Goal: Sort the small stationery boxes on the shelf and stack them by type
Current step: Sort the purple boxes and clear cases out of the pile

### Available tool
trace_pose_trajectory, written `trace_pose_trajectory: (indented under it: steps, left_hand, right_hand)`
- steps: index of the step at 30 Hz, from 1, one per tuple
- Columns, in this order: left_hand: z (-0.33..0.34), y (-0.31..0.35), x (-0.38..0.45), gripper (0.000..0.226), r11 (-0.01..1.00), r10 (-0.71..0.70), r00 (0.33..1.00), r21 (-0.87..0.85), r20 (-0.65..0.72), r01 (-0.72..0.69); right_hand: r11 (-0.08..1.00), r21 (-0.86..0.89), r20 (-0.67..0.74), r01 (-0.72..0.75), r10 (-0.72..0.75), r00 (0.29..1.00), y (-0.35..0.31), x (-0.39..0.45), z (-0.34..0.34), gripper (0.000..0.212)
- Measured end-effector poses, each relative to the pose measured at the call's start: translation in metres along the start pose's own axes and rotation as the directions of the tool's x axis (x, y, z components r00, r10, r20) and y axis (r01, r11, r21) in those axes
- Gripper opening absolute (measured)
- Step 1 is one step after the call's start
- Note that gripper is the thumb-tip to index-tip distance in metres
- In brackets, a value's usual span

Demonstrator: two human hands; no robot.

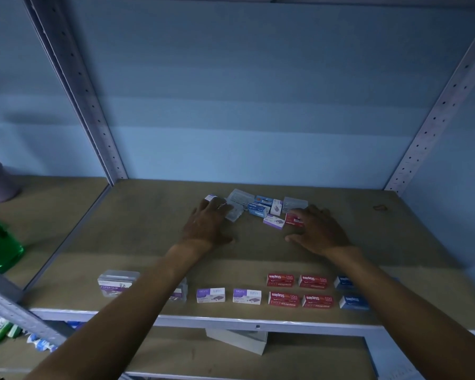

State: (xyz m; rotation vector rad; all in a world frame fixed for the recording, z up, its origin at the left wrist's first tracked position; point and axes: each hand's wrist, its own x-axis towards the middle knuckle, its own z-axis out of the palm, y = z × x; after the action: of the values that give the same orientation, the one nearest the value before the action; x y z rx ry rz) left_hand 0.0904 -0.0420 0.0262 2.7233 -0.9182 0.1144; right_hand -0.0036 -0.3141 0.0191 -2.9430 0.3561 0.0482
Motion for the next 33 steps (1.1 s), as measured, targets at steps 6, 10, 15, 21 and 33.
trace_pose_trajectory:
  steps: [6,10,15,21,33]
  left_hand:
    - [0.018,-0.006,0.015,0.06,1.0,0.004,0.998,-0.01,-0.055,-0.005]
    - [0.021,-0.011,0.022,0.029,1.0,0.008,0.995,-0.028,-0.096,-0.011]
    - [0.021,-0.015,0.024,0.019,0.995,0.023,0.988,-0.091,-0.153,-0.037]
    - [0.022,-0.017,0.024,0.017,0.99,0.027,0.985,-0.133,-0.168,-0.05]
    - [0.008,0.007,0.01,0.009,0.948,-0.042,0.981,-0.318,-0.192,-0.021]
  right_hand:
    - [1.0,-0.021,0.051,0.012,-0.011,0.999,-0.001,0.01,0.0,0.078]
    - [0.999,-0.041,0.074,0.03,-0.027,0.997,-0.003,0.01,0.003,0.069]
    - [0.999,0.031,0.097,0.01,-0.013,0.995,-0.003,0.01,0.006,0.059]
    - [0.992,0.127,0.085,0.003,-0.013,0.996,-0.002,0.012,0.011,0.04]
    - [0.96,0.278,0.102,0.02,-0.051,0.993,0.011,0.0,-0.005,0.022]
